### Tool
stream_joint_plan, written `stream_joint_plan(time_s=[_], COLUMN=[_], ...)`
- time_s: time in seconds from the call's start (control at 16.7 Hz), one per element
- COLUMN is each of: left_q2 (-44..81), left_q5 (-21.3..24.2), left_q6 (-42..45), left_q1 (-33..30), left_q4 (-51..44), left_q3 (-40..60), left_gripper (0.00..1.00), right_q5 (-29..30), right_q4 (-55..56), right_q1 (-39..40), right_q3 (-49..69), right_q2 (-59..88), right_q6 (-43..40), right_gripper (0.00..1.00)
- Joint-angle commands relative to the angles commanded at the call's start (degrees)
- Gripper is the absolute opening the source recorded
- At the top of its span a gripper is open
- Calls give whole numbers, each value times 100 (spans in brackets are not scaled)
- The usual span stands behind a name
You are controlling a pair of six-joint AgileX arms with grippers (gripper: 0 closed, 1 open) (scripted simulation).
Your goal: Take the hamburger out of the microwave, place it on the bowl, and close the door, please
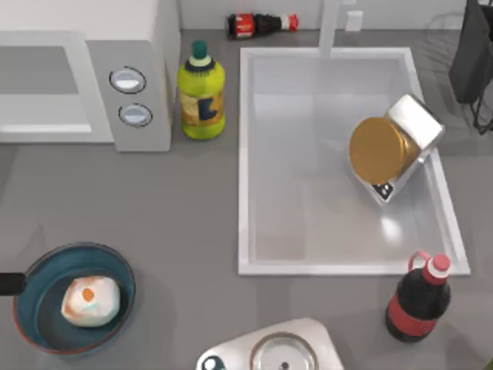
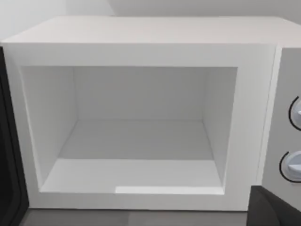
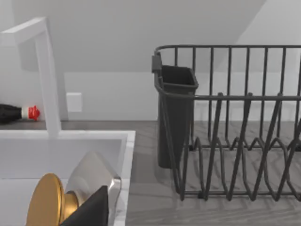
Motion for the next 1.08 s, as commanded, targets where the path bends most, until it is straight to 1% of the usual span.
stream_joint_plan(time_s=[0.42,0.84,0.96,1.08], left_q2=[98,1339,1514,1522], left_q5=[-64,-760,-859,-865], left_q6=[1,20,23,23], left_q1=[-65,-763,-863,-868], left_q4=[95,1559,1750,1760], left_q3=[-16,-206,-233,-235], left_gripper=[0,0,0,0], right_q5=[0,0,0,0], right_q4=[0,0,0,0], right_q1=[0,0,0,0], right_q3=[0,0,0,0], right_q2=[0,0,0,0], right_q6=[0,0,0,0], right_gripper=[100,100,100,100])
